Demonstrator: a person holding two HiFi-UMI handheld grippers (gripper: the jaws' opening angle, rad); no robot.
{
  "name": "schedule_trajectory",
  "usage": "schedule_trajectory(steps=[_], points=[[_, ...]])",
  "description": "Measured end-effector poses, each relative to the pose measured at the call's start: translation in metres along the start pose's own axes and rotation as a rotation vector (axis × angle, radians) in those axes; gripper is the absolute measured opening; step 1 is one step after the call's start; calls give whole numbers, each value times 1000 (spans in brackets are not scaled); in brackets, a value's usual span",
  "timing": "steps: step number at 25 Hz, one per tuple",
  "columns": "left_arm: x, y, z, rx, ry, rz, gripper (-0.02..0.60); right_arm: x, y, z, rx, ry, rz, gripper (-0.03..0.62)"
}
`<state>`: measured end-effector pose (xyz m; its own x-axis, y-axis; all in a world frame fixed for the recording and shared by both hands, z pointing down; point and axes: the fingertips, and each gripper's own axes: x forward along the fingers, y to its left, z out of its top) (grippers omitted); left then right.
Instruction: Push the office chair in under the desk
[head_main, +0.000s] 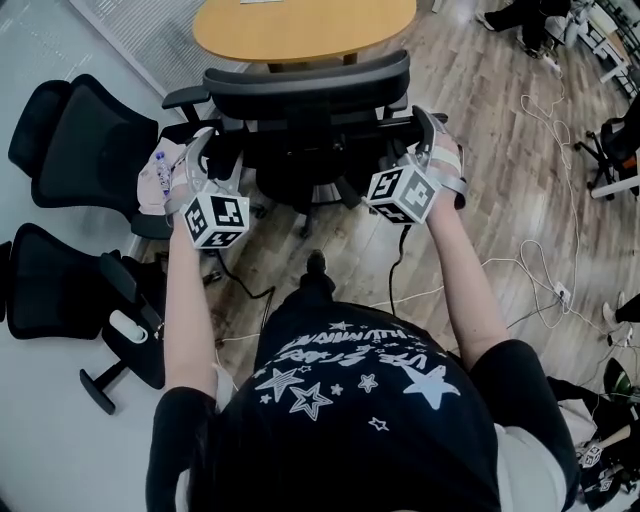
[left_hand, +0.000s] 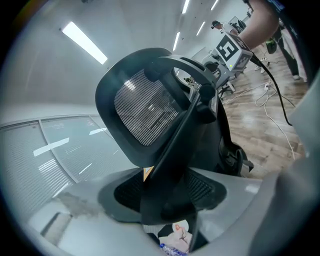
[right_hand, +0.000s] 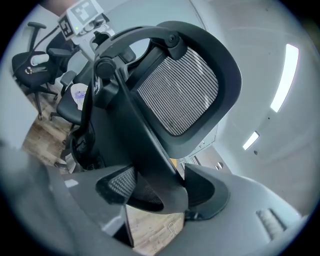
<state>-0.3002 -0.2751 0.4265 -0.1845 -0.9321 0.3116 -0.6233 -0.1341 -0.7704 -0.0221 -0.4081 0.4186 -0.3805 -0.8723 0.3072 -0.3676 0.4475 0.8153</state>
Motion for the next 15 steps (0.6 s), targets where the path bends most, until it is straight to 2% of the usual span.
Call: schedule_trajectory(steps=[15], points=[[77,32,-5,0,-21,-1,259,84,-17,16,-4,36,13,293]])
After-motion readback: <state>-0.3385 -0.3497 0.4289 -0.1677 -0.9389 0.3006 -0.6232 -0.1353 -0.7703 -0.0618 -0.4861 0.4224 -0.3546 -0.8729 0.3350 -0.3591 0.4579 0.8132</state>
